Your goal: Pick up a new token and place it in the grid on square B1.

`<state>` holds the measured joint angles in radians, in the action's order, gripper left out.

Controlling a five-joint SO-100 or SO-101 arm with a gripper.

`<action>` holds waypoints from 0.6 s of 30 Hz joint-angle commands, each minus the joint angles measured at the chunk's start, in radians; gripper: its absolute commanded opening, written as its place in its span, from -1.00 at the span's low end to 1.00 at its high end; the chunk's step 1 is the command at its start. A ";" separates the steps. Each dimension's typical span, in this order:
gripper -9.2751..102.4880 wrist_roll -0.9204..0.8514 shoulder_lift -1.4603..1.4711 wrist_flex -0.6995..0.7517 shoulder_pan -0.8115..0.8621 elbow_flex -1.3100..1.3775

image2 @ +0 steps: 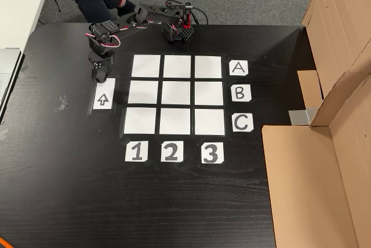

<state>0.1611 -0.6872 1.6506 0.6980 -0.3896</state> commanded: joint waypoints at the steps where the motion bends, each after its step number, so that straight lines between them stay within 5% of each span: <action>1: -0.61 0.015 -0.110 0.028 -0.023 0.028; 18: -0.62 0.067 -0.419 0.060 -0.161 -0.225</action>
<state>0.2148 -0.9910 1.7058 0.5614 -0.5737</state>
